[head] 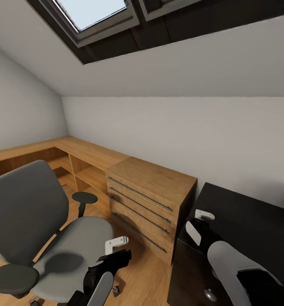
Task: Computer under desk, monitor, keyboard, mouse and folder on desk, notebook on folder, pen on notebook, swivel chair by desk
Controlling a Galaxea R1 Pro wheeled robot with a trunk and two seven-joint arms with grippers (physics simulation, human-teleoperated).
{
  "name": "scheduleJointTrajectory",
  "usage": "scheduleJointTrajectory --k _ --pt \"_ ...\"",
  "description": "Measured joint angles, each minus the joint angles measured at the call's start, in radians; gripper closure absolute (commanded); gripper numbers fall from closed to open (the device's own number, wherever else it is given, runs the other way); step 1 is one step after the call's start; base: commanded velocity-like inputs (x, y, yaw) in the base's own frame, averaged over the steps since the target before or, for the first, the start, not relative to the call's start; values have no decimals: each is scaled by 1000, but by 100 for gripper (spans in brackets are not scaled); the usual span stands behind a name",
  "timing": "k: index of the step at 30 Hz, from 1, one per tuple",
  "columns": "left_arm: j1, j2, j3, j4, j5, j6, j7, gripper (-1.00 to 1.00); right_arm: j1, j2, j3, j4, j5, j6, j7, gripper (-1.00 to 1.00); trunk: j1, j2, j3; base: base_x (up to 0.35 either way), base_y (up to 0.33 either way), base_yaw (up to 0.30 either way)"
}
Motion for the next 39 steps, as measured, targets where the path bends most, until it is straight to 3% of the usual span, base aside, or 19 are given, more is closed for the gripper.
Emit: scheduleJointTrajectory --k 39 --pt "0 0 0 0 0 0 0 -100 0 -1 1 -2 -16 1 1 100 0 0 0 0 0 0"
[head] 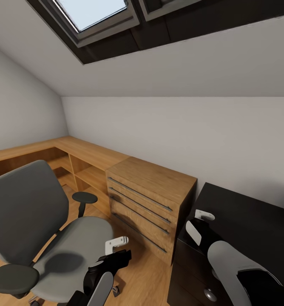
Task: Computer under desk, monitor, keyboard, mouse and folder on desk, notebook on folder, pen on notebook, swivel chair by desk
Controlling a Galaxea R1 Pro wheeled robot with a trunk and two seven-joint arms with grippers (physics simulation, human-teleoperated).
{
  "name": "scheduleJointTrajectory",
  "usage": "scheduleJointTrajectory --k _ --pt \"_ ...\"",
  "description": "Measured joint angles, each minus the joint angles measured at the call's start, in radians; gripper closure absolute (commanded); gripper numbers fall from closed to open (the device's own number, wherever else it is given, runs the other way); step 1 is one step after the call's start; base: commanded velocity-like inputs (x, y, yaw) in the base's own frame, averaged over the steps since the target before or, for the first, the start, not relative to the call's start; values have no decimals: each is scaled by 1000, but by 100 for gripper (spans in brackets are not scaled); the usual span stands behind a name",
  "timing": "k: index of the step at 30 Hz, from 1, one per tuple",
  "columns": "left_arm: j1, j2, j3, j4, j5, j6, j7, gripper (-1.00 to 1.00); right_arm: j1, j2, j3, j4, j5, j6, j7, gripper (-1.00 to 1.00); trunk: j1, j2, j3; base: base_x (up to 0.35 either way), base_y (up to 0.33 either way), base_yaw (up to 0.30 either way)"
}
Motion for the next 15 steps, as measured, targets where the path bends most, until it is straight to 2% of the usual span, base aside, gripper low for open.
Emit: scheduleJointTrajectory --k 15 --pt "0 0 -1 1 1 0 0 -100 0 1 1 -3 -4 8 3 100 0 0 0 0 0 0"
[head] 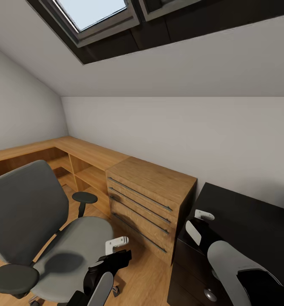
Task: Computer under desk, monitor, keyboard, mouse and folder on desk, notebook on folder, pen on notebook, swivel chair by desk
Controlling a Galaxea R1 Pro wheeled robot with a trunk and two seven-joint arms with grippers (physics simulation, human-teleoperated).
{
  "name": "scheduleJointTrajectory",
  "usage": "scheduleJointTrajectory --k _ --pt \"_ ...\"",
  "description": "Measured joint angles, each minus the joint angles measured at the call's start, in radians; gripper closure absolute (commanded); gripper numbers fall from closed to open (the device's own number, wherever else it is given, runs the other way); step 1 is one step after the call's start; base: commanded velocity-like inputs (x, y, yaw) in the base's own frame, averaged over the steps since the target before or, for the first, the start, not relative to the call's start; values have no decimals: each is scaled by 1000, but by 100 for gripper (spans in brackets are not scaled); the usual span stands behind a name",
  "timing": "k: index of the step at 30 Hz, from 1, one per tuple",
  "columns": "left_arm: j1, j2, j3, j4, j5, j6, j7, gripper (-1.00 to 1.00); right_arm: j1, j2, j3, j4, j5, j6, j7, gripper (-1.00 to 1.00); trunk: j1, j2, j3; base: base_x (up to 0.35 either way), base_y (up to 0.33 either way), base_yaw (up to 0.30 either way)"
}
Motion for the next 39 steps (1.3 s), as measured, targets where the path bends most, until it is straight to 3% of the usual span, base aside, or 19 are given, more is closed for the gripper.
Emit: scheduleJointTrajectory --k 12,39 --pt "0 0 -1 1 -1 0 0 -100 0 1 0 -8 -28 10 1 100 0 0 0 0 0 0" --pt "0 2 -12 1 -2 0 0 -100 0 1 2 -11 -32 18 1 100 0 0 0 0 0 0"
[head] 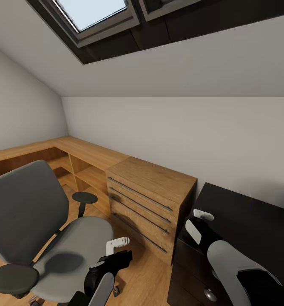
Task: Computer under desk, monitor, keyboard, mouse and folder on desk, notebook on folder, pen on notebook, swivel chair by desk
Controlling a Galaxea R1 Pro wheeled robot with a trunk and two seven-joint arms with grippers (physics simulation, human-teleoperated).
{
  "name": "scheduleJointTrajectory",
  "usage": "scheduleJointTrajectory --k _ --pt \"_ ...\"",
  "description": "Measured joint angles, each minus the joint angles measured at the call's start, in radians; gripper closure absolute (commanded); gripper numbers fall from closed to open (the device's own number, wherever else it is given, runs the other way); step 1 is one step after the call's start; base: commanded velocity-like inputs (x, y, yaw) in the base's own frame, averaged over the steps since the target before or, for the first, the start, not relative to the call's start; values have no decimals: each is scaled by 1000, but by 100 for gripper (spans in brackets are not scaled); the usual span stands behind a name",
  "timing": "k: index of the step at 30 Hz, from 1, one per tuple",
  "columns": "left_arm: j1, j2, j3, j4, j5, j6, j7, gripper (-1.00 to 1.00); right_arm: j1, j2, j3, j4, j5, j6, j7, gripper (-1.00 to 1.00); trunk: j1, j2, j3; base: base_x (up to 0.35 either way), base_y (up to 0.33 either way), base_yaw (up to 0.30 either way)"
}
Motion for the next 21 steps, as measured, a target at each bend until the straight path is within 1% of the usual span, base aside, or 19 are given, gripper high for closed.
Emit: scheduleJointTrajectory --k 3,5,8,21 --pt "0 0 0 -1 0 -1 0 -100 0 0 0 0 -1 0 -1 100 0 0 0 0 0 0" --pt "0 1 0 -1 -1 -1 0 -100 0 0 1 11 2 -2 -1 100 -8 14 6 0 0 0" --pt "0 2 0 -1 -1 -1 0 -100 1 0 -4 16 -14 3 0 100 -19 35 15 0 0 0" --pt "0 2 0 -2 -2 -2 0 -100 1 -1 -4 15 -14 -3 -2 100 -69 126 56 -2 0 0"
